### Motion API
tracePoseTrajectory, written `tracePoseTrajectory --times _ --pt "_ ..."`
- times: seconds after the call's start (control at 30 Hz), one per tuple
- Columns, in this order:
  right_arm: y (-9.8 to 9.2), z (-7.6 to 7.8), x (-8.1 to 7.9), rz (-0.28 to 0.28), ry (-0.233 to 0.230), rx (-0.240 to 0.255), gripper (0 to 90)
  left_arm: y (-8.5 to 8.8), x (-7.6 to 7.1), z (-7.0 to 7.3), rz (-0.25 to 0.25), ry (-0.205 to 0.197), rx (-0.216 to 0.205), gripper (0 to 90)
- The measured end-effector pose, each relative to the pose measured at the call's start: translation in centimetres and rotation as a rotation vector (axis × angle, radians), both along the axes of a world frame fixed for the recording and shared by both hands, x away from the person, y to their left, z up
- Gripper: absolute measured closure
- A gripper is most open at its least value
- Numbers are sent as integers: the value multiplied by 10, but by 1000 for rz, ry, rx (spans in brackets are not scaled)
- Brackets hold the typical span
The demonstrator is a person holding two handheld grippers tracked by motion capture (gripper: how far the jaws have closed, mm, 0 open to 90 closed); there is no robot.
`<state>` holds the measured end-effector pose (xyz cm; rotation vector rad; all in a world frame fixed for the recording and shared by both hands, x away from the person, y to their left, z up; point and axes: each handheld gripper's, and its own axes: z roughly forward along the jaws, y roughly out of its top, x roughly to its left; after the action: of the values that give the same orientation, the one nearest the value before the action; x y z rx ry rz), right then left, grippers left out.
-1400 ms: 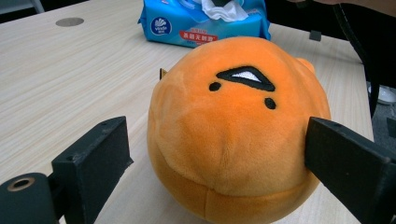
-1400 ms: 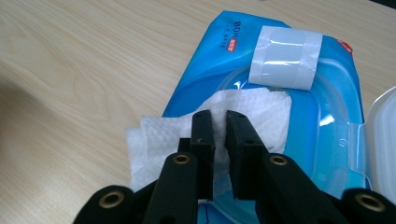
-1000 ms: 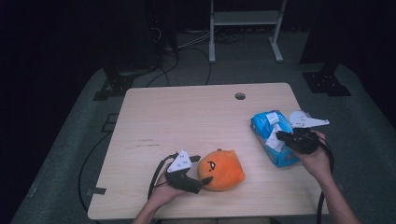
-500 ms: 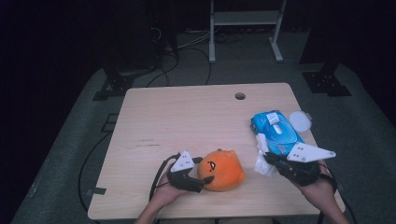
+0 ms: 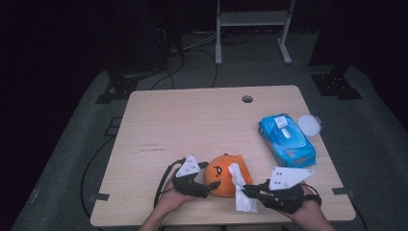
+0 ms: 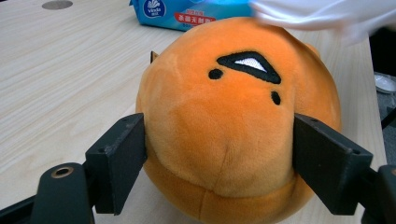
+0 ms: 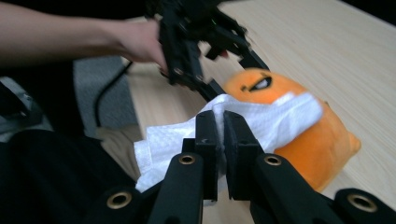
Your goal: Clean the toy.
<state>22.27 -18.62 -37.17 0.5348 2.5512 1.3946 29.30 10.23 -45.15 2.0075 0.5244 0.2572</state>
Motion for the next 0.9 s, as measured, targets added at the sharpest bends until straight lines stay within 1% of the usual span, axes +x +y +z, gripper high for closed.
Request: tracePoseTrajectory --times 0.1,0.13,0.17,0.2,0.27,0.33,0.37,0.4,0.43,0.47,0.5,0.53,0.57,0.63,0.67,0.7,0.73,0.77,0.8,0.83,0.9 --pt "7 -10 15 -8 16 -34 836 0 0 0 -3 2 -4 208" --pt "7 -10 15 -8 16 -34 836 0 0 0 -3 2 -4 208" --pt "12 -18 28 -15 33 -45 829 0 1 0 -10 0 -1 208" --pt "14 -19 31 -20 37 -48 818 0 0 0 -13 -2 2 208" --pt "18 -23 37 -48 -8 -86 763 -1 0 0 -14 -4 7 208" --pt "20 -23 41 -65 -47 -94 718 -1 0 -1 -13 -1 5 207" --pt "21 -24 42 -71 -78 -107 683 -1 0 -1 -13 0 4 207" --pt "22 -24 43 -72 -94 -109 650 -1 0 -1 -12 4 4 207" --pt "22 -24 45 -73 -105 -112 624 -1 1 -1 -14 4 4 207" --pt "22 -24 45 -73 -105 -112 624 -1 1 -1 -14 4 4 207" --pt "24 -26 50 -44 -110 -109 539 -1 0 -1 -26 -2 20 207" --pt "24 -28 51 -36 -120 -114 507 -2 0 -1 -33 -5 28 207" --pt "25 -30 54 -24 -126 -121 488 -3 -1 -1 -40 -7 36 207" --pt "27 -33 57 -11 -119 -127 463 -4 -1 0 -57 -13 48 205" --pt "27 -33 57 -11 -119 -127 463 -4 -1 0 -57 -13 48 201" --pt "30 -39 56 -9 -138 -142 481 -5 0 0 -77 -15 59 194" --pt "31 -41 55 -10 -135 -139 503 -5 0 0 -77 -15 59 189" --pt "31 -43 54 -10 -137 -141 538 -4 -1 0 -104 -19 63 179" --pt "32 -45 52 -8 -141 -142 568 -4 -1 0 -111 -21 64 172" --pt "31 -45 51 -15 -148 -145 609 -4 -1 0 -113 -22 64 170" --pt "32 -45 49 -33 -136 -145 675 -4 0 1 -110 -17 67 175"
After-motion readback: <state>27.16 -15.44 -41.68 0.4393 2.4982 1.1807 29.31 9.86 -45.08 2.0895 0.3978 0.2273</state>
